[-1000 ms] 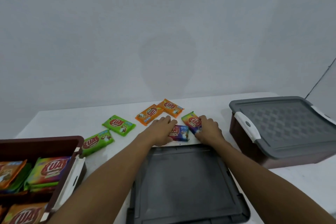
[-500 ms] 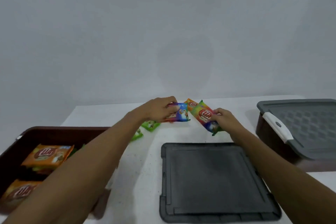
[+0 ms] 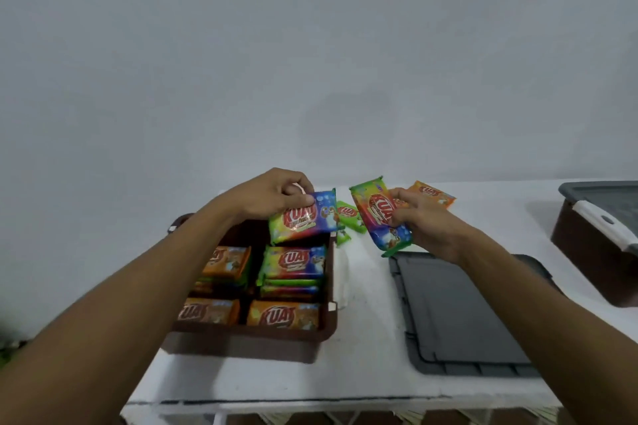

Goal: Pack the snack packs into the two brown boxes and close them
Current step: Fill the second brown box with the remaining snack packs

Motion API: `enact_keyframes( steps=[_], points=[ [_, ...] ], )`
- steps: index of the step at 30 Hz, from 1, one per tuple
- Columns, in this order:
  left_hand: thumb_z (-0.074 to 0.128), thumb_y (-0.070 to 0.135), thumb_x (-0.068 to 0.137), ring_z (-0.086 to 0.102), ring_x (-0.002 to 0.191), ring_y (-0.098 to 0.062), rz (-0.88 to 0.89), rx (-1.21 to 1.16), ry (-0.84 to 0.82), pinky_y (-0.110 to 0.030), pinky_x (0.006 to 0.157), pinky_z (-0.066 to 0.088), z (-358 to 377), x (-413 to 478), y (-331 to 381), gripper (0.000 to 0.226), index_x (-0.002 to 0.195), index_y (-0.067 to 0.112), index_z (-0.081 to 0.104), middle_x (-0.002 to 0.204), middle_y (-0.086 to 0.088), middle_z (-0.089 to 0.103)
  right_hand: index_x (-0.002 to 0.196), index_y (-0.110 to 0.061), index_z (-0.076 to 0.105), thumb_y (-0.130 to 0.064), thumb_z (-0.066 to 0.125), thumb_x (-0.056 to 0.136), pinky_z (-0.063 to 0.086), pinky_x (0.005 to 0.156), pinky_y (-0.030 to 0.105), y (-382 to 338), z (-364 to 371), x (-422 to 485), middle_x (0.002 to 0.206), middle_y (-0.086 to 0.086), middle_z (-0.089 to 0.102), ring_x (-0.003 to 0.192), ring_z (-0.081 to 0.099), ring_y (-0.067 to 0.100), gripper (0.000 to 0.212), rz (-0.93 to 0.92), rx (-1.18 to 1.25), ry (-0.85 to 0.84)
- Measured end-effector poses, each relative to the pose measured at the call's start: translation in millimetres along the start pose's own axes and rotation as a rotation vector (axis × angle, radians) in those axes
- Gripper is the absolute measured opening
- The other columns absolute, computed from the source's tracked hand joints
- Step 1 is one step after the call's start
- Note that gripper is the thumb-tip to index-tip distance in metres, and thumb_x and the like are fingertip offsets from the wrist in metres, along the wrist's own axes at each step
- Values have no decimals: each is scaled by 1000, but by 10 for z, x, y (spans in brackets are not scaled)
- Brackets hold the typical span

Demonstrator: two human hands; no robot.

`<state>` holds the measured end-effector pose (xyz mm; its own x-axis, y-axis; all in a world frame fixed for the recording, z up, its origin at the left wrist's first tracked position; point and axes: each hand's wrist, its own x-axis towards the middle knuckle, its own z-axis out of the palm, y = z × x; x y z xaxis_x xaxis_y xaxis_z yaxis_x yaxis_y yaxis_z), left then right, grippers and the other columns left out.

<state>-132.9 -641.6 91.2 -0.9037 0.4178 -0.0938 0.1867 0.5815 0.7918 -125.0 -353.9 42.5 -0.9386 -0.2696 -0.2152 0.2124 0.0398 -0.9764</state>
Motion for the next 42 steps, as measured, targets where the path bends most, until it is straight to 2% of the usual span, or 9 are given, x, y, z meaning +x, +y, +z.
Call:
enact_keyframes(
  steps=[7, 10, 14, 19, 24, 29, 33, 38, 42],
  points=[
    [60, 32, 95, 72, 85, -15, -41, 18, -61, -23, 67, 54, -266, -447, -301, 23, 111, 16, 64, 95, -2, 76, 109, -16, 62, -9, 60, 91, 54, 60, 28, -162, 676, -152, 102, 13, 73, 81, 70, 22, 20, -15, -100, -54],
    [58, 27, 96, 70, 83, -18, -68, 68, -198, -28, 68, 54, -375, -599, -521, 22, 111, 13, 62, 97, -10, 74, 106, -23, 61, -24, 66, 89, 55, 63, 29, -194, 924, -214, 94, 2, 75, 80, 73, 19, 17, -66, -448, -42],
    [62, 26, 94, 68, 83, -20, -68, 271, -416, -39, 73, 54, -360, -751, -909, 14, 103, 17, 65, 95, -13, 73, 102, -28, 61, -27, 66, 89, 49, 68, 24, -201, 1269, -228, 90, -13, 66, 83, 63, 7, 14, -295, -972, -240],
    [58, 26, 96, 68, 87, -15, -7, 465, -335, -43, 83, 54, -232, -920, -1189, 15, 103, 18, 69, 96, -1, 72, 117, -24, 61, -26, 58, 93, 53, 86, 37, -5, 1652, -79, 112, -1, 64, 100, 61, 19, 24, -217, -1382, -372],
    [61, 21, 94, 64, 95, -6, 47, 572, -340, -36, 88, 53, -251, -1005, -1226, 20, 111, 17, 72, 107, 5, 71, 129, -30, 59, -35, 51, 97, 51, 79, 31, 168, 1762, -99, 119, -7, 65, 104, 60, 15, 34, -269, -1670, -415],
    [64, 18, 92, 64, 93, -5, 63, 416, -307, -23, 83, 54, -184, -1020, -1206, 33, 125, 16, 64, 107, 4, 69, 132, -39, 54, -43, 47, 97, 41, 69, 24, 279, 1709, -164, 119, -12, 64, 103, 60, 11, 37, -452, -1691, -308],
    [69, 19, 88, 63, 91, -6, 91, 422, -323, -12, 75, 49, -160, -1031, -1246, 29, 117, 14, 68, 105, 1, 69, 129, -40, 56, -40, 45, 97, 49, 77, 27, 296, 1680, -192, 121, -11, 64, 103, 59, 12, 34, -477, -1684, -290],
    [69, 22, 88, 62, 90, -9, 83, 435, -345, -31, 81, 54, -170, -1049, -1248, 16, 103, 16, 69, 99, 3, 67, 131, -38, 54, -38, 50, 96, 44, 81, 28, 371, 1651, -204, 124, -5, 64, 104, 61, 18, 35, -476, -1760, -247],
    [70, 39, 85, 59, 78, -11, 95, 437, -319, -34, 70, 51, -133, -1062, -1228, 19, 84, 21, 65, 85, 4, 64, 132, -38, 53, -38, 53, 96, 45, 83, 29, 369, 1656, -211, 126, -4, 63, 106, 60, 18, 36, -473, -1773, -243]
  ],
)
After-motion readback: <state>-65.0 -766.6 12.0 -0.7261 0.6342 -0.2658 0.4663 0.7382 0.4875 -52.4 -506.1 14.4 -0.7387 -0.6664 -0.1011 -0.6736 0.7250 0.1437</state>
